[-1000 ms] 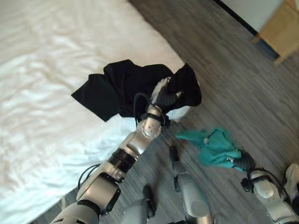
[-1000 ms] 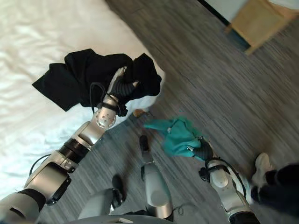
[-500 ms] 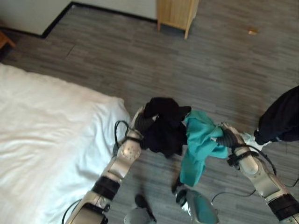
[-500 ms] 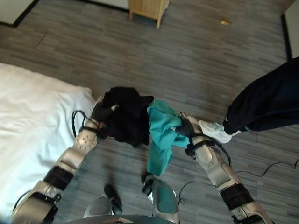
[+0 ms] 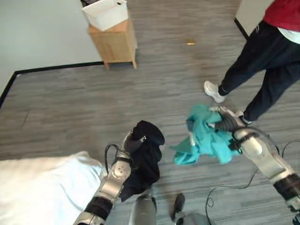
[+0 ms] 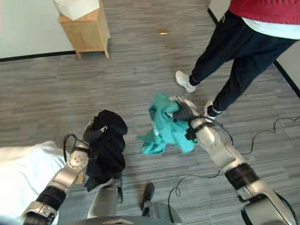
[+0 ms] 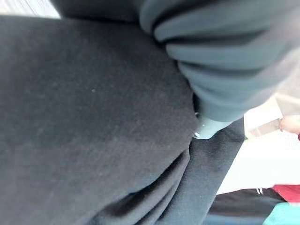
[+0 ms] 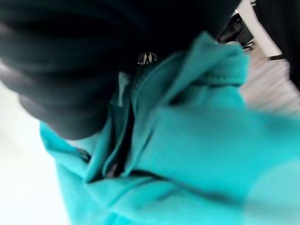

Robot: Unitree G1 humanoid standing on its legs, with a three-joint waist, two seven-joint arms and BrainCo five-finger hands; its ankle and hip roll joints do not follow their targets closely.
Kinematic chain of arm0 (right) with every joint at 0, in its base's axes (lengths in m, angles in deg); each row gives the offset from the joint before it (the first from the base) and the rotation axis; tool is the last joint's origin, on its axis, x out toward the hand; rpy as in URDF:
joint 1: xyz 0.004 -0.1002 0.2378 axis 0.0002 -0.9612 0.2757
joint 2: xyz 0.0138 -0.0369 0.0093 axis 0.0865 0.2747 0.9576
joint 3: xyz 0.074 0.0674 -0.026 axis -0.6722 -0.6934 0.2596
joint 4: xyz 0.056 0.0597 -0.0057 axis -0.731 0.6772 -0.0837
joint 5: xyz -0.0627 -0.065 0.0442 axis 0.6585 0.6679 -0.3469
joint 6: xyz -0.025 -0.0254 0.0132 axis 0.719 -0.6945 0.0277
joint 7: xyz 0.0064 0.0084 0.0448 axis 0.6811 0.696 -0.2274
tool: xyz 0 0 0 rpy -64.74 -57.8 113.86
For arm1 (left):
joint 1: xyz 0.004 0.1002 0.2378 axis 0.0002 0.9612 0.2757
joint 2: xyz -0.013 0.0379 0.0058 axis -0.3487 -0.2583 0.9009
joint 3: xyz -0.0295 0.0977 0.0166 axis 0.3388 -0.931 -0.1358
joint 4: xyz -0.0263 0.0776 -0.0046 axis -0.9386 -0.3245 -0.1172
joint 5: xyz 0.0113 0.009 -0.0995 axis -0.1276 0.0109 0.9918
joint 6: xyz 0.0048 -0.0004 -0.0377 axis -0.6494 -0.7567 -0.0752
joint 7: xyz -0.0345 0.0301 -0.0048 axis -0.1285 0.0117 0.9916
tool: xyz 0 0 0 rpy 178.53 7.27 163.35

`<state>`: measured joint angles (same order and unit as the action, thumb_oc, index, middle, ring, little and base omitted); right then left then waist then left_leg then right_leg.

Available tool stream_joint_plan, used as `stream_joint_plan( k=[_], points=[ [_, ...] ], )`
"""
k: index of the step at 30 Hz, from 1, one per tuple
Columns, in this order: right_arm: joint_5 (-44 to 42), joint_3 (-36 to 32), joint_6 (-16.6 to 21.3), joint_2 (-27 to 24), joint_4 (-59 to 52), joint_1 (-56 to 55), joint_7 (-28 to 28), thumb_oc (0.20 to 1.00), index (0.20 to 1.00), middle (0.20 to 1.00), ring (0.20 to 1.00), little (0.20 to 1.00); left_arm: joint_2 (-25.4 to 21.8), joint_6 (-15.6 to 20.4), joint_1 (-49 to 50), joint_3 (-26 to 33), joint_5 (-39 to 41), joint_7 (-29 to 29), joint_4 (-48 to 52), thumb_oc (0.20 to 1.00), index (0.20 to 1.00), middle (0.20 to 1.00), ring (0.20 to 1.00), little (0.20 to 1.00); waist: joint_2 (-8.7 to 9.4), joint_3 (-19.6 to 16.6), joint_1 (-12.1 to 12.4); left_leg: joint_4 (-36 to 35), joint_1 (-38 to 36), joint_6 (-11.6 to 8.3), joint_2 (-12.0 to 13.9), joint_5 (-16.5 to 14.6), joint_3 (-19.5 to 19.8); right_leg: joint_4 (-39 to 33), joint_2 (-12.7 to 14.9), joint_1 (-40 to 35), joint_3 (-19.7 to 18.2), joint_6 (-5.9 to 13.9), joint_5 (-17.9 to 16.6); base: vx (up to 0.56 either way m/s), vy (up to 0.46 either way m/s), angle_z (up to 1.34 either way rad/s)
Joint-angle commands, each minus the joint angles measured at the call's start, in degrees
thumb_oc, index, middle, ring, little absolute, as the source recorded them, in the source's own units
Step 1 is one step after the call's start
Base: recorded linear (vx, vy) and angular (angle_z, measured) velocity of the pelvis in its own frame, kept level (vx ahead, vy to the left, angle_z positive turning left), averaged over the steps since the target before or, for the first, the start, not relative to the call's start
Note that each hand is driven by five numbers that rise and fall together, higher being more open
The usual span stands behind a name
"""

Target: Pick up bed clothes into laundry basket.

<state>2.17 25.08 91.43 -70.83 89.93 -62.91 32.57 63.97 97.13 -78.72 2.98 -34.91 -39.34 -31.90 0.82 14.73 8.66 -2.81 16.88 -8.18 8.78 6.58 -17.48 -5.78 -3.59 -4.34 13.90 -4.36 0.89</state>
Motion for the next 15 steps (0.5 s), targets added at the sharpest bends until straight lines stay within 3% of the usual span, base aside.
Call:
stream_joint_plan(
  k=[1,2,3,5,8,10,12,13,15],
  points=[
    [-2.63,-2.33,2.92,-0.62,-5.7,3.43,0.61,0.2,0.2,0.2,0.2,0.2,-0.73,3.37,-0.94,2.32,3.1,-0.84,5.42,0.2,0.2,0.2,0.2,0.2,-0.47,0.31,3.7,-0.73,0.24,0.57,-0.01,5.65,-2.7,0.78,6.43,-10.12,1.54,11.69,6.83,0.69,0.1,-0.16],
    [-1.74,-2.31,2.6,1.05,-5.25,2.63,0.4,0.2,0.2,0.2,0.2,0.2,-0.57,3.09,0.43,3.58,3.64,-0.75,6.45,0.2,0.2,0.2,0.2,0.2,-0.74,-1.22,4.31,-1.14,-1.05,1.78,0.44,6.44,-2.83,0.78,5.78,-11.92,0.47,12.22,7.82,0.53,0.078,-0.17],
    [-1.66,-2.27,2.59,1.15,-5.26,2.54,0.43,0.2,0.2,0.2,0.2,0.2,-0.64,3.04,0.59,3.59,3.65,-0.73,6.56,0.2,0.2,0.2,0.2,0.2,-0.67,-1.25,4.36,-1.17,-1.17,1.73,0.45,6.45,-2.9,0.78,5.8,-11.99,0.4,12.2,7.84,0.56,0.082,-0.41],
    [-1.05,-3.02,2.25,3.33,-5.24,0.21,0.22,0.2,0.2,0.2,0.2,0.2,-0.48,2.82,1.38,3.76,4.05,-0.82,7.08,0.2,0.2,0.2,0.2,0.2,0.87,-2.21,5.17,-0.75,-1.9,2.57,0.34,7.01,-2.82,0.78,6.66,-14.36,-1.06,12.66,8.46,0.48,0.063,-0.51],
    [0.41,-4.68,1.83,6.49,-4.65,-5.0,0.36,0.2,0.2,0.2,0.2,0.2,-0.92,2.43,1.18,3.0,4.75,-0.28,7.73,0.2,0.2,0.2,0.2,0.2,4.79,-2.69,5.97,-0.21,-4.64,4.91,-1.79,5.36,-3.55,6.66,9.78,-15.06,-1.04,15.25,3.68,0.5,0.061,-0.33],
    [1.58,-6.12,1.19,7.32,-3.47,-7.12,1.23,0.2,0.2,0.2,0.2,0.2,-1.1,2.22,0.61,2.61,5.85,-0.01,8.74,0.2,0.2,0.2,0.2,0.2,6.4,-2.36,5.08,-0.48,-7.89,6.48,-4.14,2.23,-3.64,15.78,12.77,-12.26,0.11,19.22,-2.83,0.39,0.095,0.14],
    [1.61,-7.46,0.67,8.5,-2.48,-8.73,1.87,0.2,0.2,0.2,0.2,0.2,-1.56,2.01,0.01,2.14,7.02,0.15,9.69,0.2,0.2,0.2,0.2,0.2,6.06,-1.6,3.59,-1.09,-11.17,7.11,-4.43,-0.06,-2.27,25.85,14.03,-6.92,0.47,19.36,-10.34,0.39,0.107,0.2],
    [1.83,-8.01,0.38,9.26,-2.23,-9.18,2.08,0.2,0.2,0.2,0.2,0.2,-1.86,1.85,-0.62,2.18,7.54,0.12,10.02,0.2,0.2,0.2,0.2,0.2,4.92,-1.29,2.3,-1.83,-13.26,7.38,-3.62,-1.34,-1.41,30.71,14.29,-2.76,-0.03,19.36,-11.03,0.46,0.122,0.29],
    [1.35,-9.23,0.16,10.08,-2.19,-10.23,3.05,0.2,0.2,0.2,0.2,0.2,-1.62,1.47,-2.58,1.35,8.62,0.09,9.58,0.2,0.2,0.2,0.2,0.2,3.53,0.17,-0.53,-2.19,-16.16,7.03,-3.0,-4.04,1.24,33.42,15.31,4.94,0.5,19.03,-6.96,0.5,0.067,0.56]
  ],
)
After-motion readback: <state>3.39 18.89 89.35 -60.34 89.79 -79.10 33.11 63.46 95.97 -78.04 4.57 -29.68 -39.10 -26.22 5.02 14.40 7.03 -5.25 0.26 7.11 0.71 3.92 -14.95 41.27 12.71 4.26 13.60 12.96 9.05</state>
